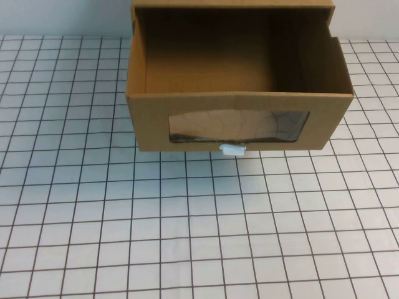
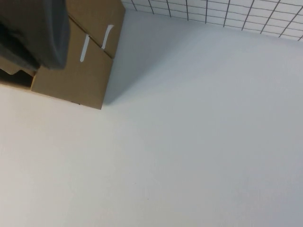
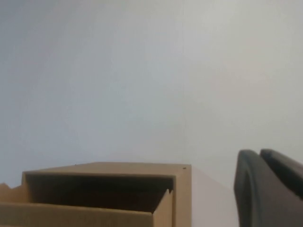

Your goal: Close the shoe box

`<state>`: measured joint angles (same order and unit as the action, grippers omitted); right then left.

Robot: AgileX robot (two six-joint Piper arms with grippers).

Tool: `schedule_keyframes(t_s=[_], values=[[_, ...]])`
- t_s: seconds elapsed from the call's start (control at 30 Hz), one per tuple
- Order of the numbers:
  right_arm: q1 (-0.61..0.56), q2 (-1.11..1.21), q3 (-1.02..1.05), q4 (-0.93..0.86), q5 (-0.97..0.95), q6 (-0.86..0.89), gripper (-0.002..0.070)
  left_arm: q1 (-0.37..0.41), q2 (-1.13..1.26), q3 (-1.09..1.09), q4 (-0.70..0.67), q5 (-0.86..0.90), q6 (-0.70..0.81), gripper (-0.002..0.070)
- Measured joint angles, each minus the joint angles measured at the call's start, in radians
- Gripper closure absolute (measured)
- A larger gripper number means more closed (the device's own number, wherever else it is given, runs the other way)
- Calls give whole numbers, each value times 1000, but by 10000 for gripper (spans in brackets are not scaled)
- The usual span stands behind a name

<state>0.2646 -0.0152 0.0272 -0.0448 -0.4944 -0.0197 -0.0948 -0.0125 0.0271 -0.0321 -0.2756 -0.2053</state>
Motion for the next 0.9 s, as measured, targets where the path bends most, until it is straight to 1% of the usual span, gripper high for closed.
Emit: schedule_keyframes(t_s=[0.1,0.17,0.27,0.33,0.43,0.47,0.53,0.6,0.7,0.8,0.9], values=[[0,0,0,5,-24,0,690,0,0,0,0,-27,0,680],[0,0,0,7,-71,0,690,0,0,0,0,-79,-16,680],[0,0,0,13,-236,0,690,0,0,0,0,-238,-91,680],[0,0,0,20,-364,0,690,0,0,0,0,-408,-141,680],[0,0,-14,45,-531,0,690,0,-1,-14,-5,-603,-173,680],[0,0,-36,59,-553,0,690,0,-2,-36,-10,-628,-174,680],[0,0,-111,94,-574,1,690,0,-2,-97,-29,-623,-179,680],[0,0,-208,126,-555,1,690,0,-2,-196,-58,-564,-170,680],[0,0,-399,160,-425,1,690,0,-2,-380,-89,-395,-93,680],[0,-6,-613,200,-174,1,691,0,58,-560,-91,-281,-14,680],[0,0,-785,255,44,-3,690,0,167,-717,-88,-175,14,680]])
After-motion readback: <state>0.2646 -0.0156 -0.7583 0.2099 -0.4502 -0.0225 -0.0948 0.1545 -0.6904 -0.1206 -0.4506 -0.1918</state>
